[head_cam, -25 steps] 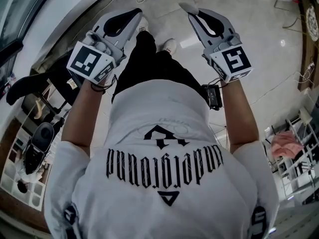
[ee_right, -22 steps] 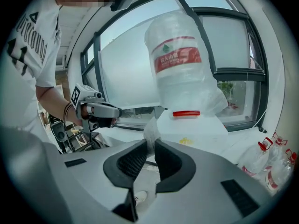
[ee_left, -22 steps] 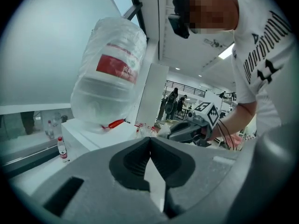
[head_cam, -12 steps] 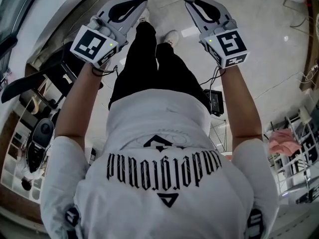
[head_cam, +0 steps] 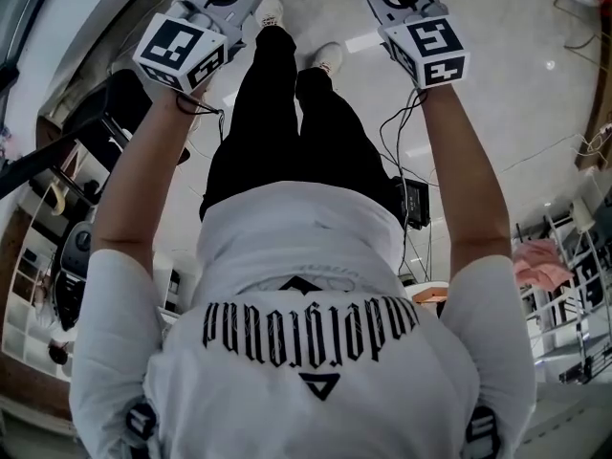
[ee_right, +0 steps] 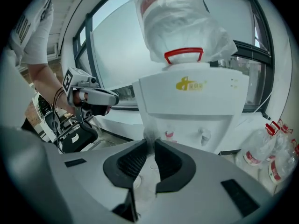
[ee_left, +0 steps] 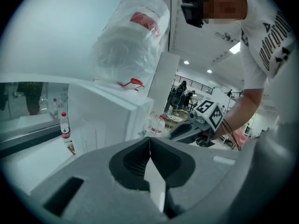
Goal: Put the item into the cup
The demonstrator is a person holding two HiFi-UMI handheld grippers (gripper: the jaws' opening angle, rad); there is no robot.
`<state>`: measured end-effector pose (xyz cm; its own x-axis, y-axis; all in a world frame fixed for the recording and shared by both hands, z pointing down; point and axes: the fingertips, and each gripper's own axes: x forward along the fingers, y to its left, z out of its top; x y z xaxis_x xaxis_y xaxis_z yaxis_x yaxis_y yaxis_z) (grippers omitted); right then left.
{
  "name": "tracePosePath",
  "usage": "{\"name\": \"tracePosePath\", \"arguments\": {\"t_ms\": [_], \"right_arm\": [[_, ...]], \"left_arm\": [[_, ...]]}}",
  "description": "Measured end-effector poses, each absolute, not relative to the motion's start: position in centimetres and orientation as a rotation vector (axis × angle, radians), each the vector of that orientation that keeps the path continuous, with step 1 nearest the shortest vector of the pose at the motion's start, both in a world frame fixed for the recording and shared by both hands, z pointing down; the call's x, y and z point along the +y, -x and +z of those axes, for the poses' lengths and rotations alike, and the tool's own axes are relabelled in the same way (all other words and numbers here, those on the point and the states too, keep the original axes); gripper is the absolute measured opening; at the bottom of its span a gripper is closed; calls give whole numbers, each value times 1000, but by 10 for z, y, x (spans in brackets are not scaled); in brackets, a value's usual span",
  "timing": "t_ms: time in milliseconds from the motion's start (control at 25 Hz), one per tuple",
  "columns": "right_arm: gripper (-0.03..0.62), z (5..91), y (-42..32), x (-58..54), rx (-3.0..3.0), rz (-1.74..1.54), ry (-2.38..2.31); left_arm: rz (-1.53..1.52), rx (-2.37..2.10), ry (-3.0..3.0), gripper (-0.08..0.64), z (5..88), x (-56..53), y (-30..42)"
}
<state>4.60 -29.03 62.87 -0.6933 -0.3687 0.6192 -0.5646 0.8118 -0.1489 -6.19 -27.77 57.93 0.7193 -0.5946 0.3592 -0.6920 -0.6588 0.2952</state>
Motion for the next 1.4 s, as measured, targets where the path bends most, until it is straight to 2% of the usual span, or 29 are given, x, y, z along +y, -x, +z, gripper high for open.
{"name": "tracePosePath", "arguments": {"t_ms": [240,600,1400], "right_arm": [[58,668,-50,-301,-2356,477,-693],[58,722,-46,-318,-2293,541,-739],[58,773,-32,-360,-2218,574,-789]], "left_arm": [[468,-952,-2572,15,611,-283,48],[507,-936,-2568,15,647,-297,41],[470,-941,-2569,15,652,-300,24]]}}
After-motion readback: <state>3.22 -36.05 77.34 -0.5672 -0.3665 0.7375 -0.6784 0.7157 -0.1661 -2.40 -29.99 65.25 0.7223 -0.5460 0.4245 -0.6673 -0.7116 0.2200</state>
